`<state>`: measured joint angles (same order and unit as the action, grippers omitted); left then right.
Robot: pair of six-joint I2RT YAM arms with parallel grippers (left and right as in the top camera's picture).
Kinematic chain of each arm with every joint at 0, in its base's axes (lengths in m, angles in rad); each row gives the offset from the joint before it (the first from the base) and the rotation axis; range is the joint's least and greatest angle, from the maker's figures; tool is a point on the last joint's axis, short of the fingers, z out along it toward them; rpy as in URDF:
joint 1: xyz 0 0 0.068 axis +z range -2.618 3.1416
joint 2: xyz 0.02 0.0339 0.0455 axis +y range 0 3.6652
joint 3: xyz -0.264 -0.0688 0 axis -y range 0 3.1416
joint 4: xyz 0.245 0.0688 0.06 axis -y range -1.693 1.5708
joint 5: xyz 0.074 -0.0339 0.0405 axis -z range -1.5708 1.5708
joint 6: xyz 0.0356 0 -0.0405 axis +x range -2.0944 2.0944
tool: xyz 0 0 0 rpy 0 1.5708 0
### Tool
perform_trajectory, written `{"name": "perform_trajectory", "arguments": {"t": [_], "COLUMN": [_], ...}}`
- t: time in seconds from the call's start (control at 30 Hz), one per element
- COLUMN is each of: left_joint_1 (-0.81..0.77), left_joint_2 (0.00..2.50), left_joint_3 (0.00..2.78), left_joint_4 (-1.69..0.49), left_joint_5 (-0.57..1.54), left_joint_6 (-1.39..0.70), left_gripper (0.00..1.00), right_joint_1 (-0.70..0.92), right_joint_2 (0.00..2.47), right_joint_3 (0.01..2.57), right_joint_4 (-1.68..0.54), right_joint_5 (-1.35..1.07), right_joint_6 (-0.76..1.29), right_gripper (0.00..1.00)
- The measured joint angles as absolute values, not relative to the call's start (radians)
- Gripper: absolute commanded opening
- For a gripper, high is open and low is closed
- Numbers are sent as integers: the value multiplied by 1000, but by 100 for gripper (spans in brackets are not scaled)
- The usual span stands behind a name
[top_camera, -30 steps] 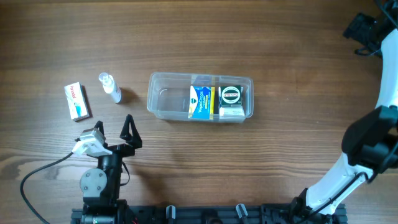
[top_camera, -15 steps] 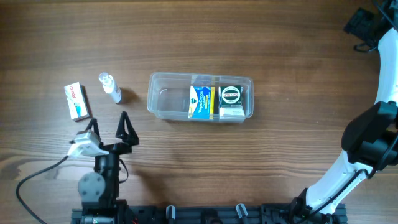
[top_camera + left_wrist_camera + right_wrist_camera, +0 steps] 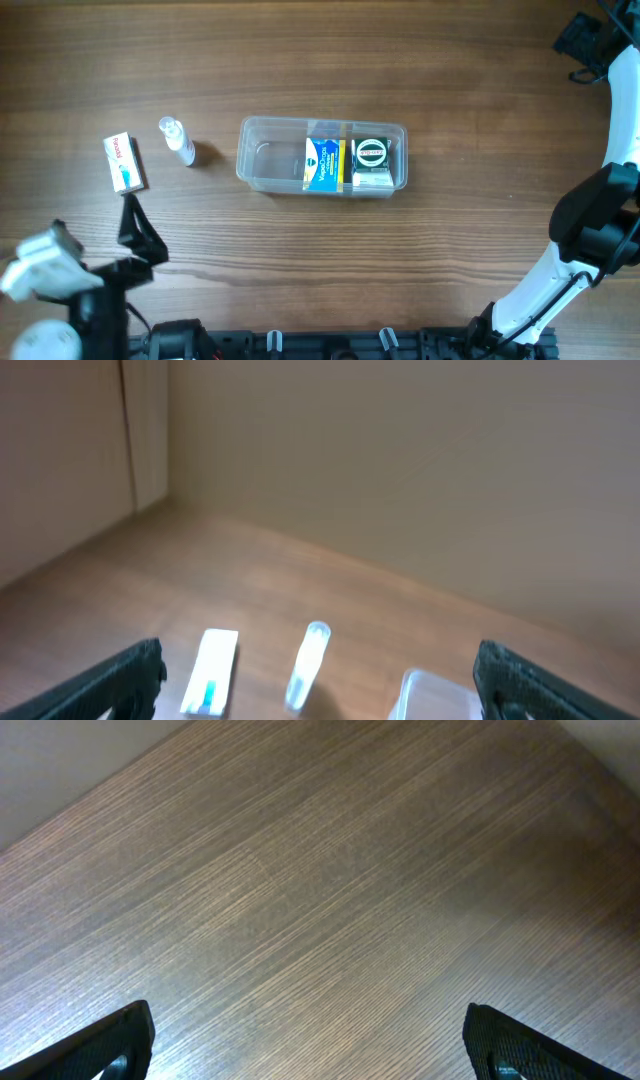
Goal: Pack container
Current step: 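Raise the right gripper away and move the left gripper toward Panadol box, then lower the left gripper and grasp the white Panadol box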
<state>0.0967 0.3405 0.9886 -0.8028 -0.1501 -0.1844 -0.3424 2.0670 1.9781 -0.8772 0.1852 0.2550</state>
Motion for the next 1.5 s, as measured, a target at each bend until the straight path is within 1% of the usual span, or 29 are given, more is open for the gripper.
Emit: {"name": "perform_trajectory", "arguments": {"t": [0.07, 0.1, 0.23, 0.33, 0.37, 0.5, 0.67, 0.97, 1.03, 1.13, 1.17, 1.33, 1.4, 1.43, 1.5], "left_joint_1": [98, 98, 98, 99, 99, 99, 99, 99, 109, 175, 231, 366, 415, 449, 467], "left_joint_2": [511, 643, 997, 1185, 1272, 1494, 1556, 1716, 1733, 1733, 1733, 1733, 1733, 1733, 1734], "left_joint_3": [1140, 1246, 1469, 1648, 1691, 1695, 1695, 1695, 1695, 1695, 1695, 1695, 1695, 1695, 1695], "left_joint_4": [-916, -981, -995, -1225, -1239, -1250, -1201, -1196, -1185, -1155, -1155, -1163, -1183, -1194, -1202], "left_joint_5": [-149, -145, -80, -65, -61, -25, 7, 9, 10, 9, 8, 9, 9, 6, 6], "left_joint_6": [-184, -183, -161, -162, -162, -162, -162, -162, -193, -287, -321, -355, -348, -318, -233], "left_gripper": [100, 100, 100, 100, 100, 100, 100, 100, 100, 100, 100, 100, 100, 100, 100], "right_joint_1": [-342, -342, -342, -342, -342, -342, -342, -342, -342, -342, -342, -342, -342, -342, -342], "right_joint_2": [2067, 2067, 2067, 2067, 2067, 2067, 2067, 2067, 2067, 2067, 2067, 2067, 2067, 2067, 2067], "right_joint_3": [1978, 1978, 1978, 1978, 1978, 1978, 1978, 1978, 1978, 1978, 1978, 1978, 1978, 1978, 1978], "right_joint_4": [-875, -876, -876, -877, -876, -877, -877, -877, -877, -877, -877, -877, -877, -877, -877], "right_joint_5": [185, 185, 185, 185, 185, 185, 185, 185, 185, 185, 185, 185, 185, 186, 185], "right_joint_6": [255, 255, 255, 255, 255, 255, 255, 255, 255, 255, 255, 255, 255, 255, 255], "right_gripper": [100, 100, 100, 100, 100, 100, 100, 100, 100, 100, 100, 100, 100, 100, 100]}}
